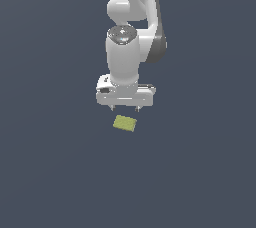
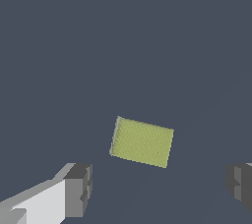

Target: Pick up the object and move it to a goal position.

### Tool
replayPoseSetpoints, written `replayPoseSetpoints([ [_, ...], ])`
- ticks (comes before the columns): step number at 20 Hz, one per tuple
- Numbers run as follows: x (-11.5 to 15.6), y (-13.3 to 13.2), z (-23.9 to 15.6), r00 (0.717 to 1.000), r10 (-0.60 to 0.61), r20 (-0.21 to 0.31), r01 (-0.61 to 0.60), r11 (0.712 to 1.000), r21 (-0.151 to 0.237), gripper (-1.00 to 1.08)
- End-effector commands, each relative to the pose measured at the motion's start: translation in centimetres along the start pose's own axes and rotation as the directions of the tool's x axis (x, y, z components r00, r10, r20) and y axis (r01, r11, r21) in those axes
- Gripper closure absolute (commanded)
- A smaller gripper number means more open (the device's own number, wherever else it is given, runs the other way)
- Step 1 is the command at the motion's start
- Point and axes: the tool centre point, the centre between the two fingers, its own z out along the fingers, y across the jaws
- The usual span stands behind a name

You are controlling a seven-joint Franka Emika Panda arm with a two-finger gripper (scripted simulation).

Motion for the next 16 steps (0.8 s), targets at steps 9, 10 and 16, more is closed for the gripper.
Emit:
replayPoseSetpoints([
  [9, -0.4, -1.3, -0.3, 0.999, -0.052, 0.016, 0.052, 0.999, 0.003, -0.92],
  [10, -0.5, -1.5, -0.3, 0.998, -0.055, 0.018, 0.055, 0.998, 0.003, -0.92],
  [16, -0.5, -1.4, -0.2, 0.998, -0.060, 0.018, 0.060, 0.998, 0.003, -0.92],
])
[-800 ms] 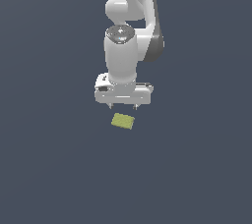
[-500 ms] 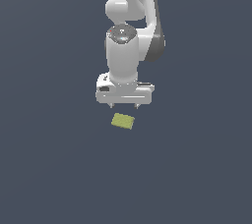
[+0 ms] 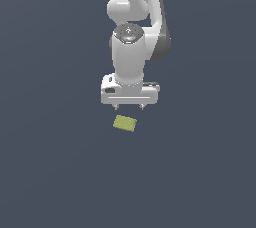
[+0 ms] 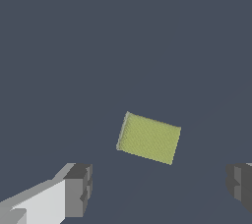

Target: Pick up the object and move it to a goal position.

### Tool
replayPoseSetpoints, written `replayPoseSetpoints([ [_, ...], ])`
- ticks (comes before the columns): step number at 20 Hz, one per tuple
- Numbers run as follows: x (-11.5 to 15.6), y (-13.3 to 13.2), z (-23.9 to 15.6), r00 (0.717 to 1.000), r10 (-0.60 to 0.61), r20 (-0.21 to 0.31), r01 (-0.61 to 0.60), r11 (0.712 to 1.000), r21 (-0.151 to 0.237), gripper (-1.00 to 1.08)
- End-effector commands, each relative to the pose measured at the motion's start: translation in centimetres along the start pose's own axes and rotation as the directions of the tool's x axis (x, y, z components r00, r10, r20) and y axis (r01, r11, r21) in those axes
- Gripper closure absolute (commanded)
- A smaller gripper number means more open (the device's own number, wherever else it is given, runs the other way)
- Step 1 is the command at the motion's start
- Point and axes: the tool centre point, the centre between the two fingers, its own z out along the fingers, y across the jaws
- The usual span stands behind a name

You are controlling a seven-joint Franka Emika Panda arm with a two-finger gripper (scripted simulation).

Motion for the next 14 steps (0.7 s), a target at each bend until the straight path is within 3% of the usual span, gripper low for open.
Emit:
replayPoseSetpoints([
  [1, 0.0, 0.1, 0.1, 1.000, -0.009, 0.001, 0.009, 1.000, -0.001, -0.92],
  [9, -0.2, 0.4, 1.2, 0.994, -0.105, 0.007, 0.105, 0.994, -0.009, -0.92],
  [14, -0.3, 0.8, 2.3, 0.977, -0.212, 0.015, 0.212, 0.977, -0.014, -0.92],
])
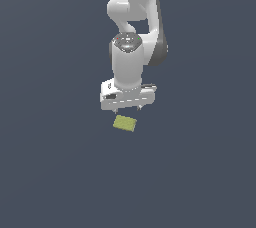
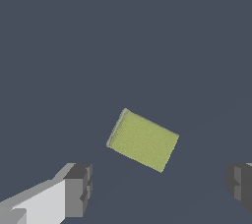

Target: Pick up the object and move it to a goal position.

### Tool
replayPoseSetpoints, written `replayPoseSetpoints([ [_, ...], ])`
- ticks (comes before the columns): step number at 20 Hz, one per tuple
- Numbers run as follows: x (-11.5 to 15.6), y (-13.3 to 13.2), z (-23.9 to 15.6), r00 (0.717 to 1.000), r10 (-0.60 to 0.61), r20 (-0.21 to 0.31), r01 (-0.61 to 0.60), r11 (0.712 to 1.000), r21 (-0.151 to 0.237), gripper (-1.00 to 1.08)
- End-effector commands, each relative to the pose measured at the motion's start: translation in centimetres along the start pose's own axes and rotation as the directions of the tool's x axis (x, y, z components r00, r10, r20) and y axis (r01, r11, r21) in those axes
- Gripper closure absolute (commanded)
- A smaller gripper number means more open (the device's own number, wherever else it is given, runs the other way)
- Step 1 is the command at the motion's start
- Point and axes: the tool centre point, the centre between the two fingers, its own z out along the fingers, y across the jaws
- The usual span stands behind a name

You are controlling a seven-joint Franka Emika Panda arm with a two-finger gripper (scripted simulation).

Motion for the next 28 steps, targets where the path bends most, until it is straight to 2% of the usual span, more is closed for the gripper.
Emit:
replayPoseSetpoints([
  [1, -0.1, 0.2, 0.7, 0.998, -0.061, 0.004, 0.061, 0.998, -0.003, -0.92],
  [7, -0.5, 0.6, 2.5, 0.972, -0.234, 0.015, 0.235, 0.972, -0.008, -0.92],
  [14, -1.0, 0.9, 4.5, 0.902, -0.430, 0.025, 0.430, 0.903, -0.005, -0.92],
  [21, -1.5, 1.1, 6.5, 0.793, -0.608, 0.028, 0.608, 0.794, 0.004, -0.92],
  [28, -2.0, 1.2, 8.3, 0.650, -0.760, 0.023, 0.760, 0.650, 0.014, -0.92],
])
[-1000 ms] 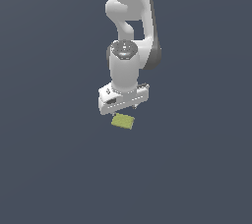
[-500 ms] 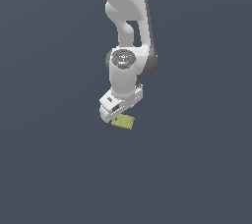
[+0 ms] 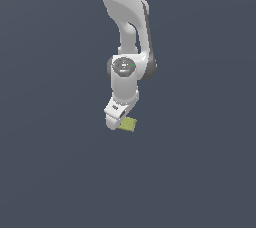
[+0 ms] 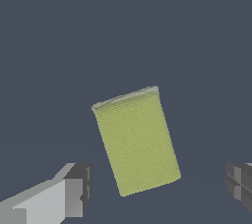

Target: Pick up the object and move it to a goal position.

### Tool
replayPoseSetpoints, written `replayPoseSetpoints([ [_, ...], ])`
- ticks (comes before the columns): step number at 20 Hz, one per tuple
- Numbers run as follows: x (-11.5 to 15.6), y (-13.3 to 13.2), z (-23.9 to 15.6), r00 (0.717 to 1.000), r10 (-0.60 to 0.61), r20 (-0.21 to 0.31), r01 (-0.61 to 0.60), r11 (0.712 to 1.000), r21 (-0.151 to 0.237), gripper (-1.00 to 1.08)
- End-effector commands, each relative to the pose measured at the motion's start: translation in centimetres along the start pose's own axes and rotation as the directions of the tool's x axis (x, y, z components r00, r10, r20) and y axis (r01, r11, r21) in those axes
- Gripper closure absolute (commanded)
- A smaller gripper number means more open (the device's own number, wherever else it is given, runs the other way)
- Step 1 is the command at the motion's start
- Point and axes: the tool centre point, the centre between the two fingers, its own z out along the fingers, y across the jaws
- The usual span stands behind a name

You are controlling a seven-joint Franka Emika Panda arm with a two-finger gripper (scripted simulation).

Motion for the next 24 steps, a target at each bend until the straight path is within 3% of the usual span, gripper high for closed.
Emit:
replayPoseSetpoints([
  [1, -0.1, -0.1, 0.6, 0.997, -0.075, -0.002, 0.075, 0.997, 0.001, -0.92],
  [12, -0.3, -0.5, 2.3, 0.960, -0.281, -0.014, 0.281, 0.960, 0.003, -0.92],
  [24, -0.3, -0.6, 3.1, 0.950, -0.312, -0.016, 0.313, 0.950, 0.003, -0.92],
])
